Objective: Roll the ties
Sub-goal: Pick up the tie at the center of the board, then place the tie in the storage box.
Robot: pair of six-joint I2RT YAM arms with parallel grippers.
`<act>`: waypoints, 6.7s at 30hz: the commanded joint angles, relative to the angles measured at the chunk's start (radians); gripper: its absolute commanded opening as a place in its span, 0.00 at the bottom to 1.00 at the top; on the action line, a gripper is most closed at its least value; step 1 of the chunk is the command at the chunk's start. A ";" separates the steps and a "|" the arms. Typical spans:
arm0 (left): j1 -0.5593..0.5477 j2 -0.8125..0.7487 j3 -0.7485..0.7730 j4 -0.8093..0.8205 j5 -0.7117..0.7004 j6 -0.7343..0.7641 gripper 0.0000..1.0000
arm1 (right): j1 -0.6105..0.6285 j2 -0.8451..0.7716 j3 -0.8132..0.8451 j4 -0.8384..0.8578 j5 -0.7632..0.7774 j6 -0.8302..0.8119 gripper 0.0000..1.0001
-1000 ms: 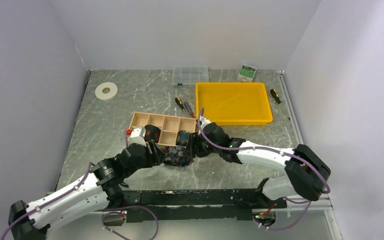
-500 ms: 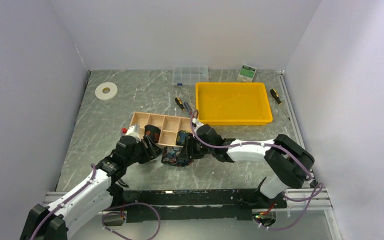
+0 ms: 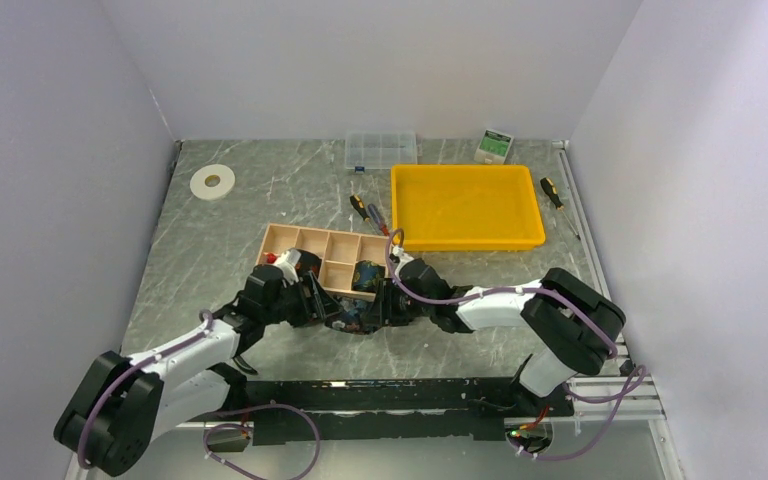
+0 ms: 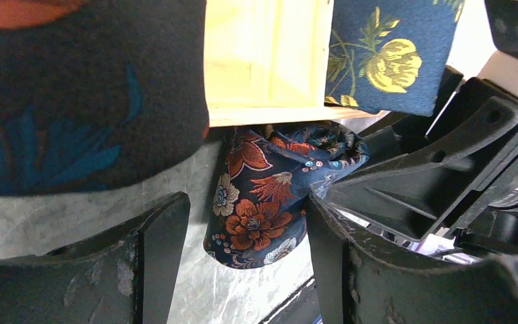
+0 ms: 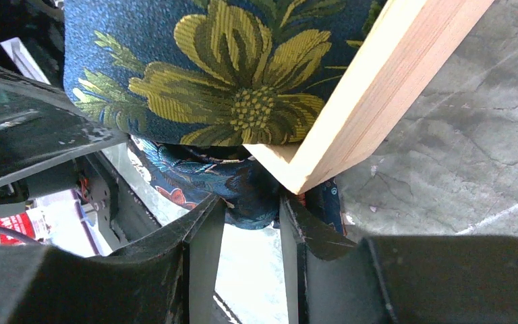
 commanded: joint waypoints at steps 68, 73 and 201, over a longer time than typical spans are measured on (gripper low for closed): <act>0.139 0.323 0.995 -0.506 0.280 0.438 0.03 | -0.336 -0.388 -0.010 -0.205 0.087 -0.105 0.74; 0.220 0.541 1.081 -0.423 0.665 0.435 0.03 | -0.364 -0.416 -0.017 -0.232 0.080 -0.146 0.73; -0.055 0.914 1.315 -0.921 -0.338 0.572 0.60 | -0.451 -0.612 -0.154 -0.305 0.083 -0.198 0.74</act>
